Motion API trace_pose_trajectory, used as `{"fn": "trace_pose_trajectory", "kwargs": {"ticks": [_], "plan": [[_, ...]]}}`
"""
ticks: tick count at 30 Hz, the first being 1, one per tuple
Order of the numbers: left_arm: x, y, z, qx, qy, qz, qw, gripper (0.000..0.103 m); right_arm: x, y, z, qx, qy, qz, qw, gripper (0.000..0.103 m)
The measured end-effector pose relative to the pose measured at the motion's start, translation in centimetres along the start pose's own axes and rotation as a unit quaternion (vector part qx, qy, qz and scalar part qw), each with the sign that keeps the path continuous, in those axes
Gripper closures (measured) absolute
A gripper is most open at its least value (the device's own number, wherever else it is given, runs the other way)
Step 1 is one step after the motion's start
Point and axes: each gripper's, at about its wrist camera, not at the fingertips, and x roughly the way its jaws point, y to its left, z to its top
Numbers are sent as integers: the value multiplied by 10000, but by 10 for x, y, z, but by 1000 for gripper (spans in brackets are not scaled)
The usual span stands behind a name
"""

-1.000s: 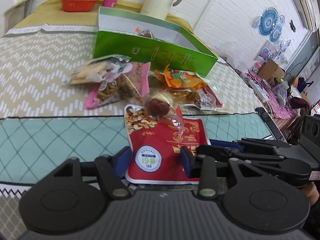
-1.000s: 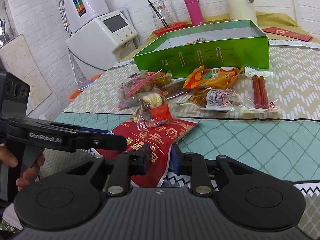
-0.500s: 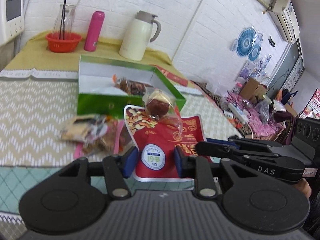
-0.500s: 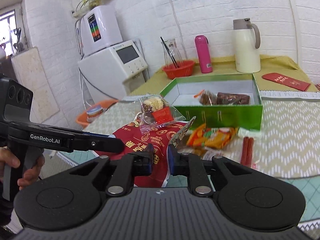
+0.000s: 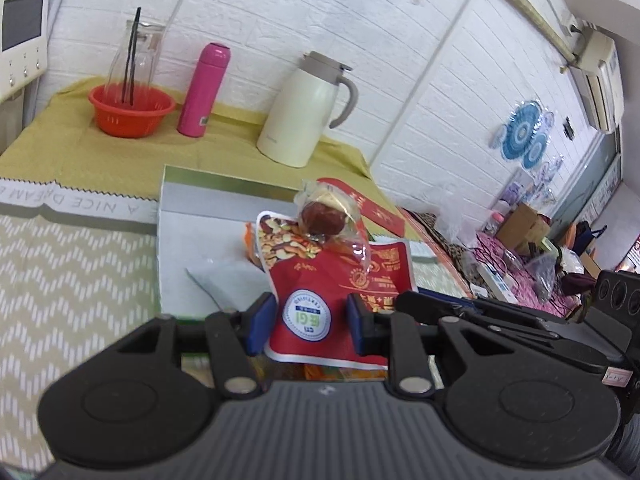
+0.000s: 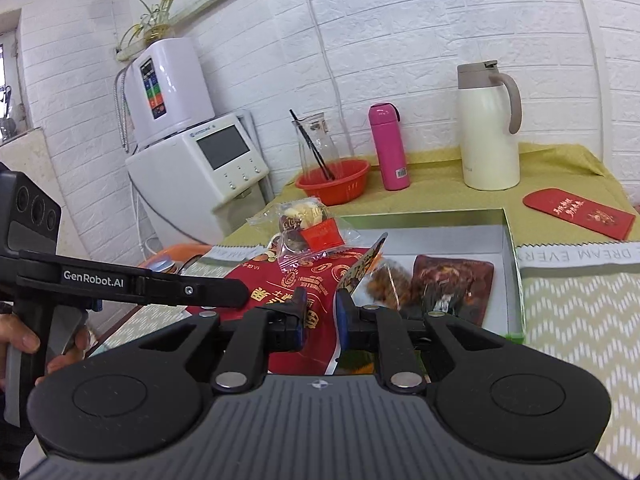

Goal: Organize snacks
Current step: 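Lower the red nut packet into the green box and open the left gripper, then move the left gripper back over the snack pile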

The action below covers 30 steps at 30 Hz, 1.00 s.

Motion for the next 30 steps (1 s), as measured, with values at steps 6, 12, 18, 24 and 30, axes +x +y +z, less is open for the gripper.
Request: {"fn": "trace_pose_trajectory", "kwargs": {"ticks": [6, 12, 18, 24, 30], "plan": [[36, 31, 26, -245, -4, 128, 9996, 80, 44, -22, 12, 163, 30, 42, 9999, 74], [65, 58, 33, -339, 121, 272, 9990, 80, 80, -37, 14, 274, 209, 52, 9994, 74], [83, 77, 37, -352, 49, 537, 9979, 44, 106, -44, 10, 314, 463, 52, 9984, 71], [78, 63, 39, 219, -375, 1068, 9933, 14, 114, -29, 4, -465, 490, -172, 9976, 0], [70, 61, 39, 283, -382, 1290, 9905, 14, 111, -24, 3, -625, 419, -137, 9971, 0]]}}
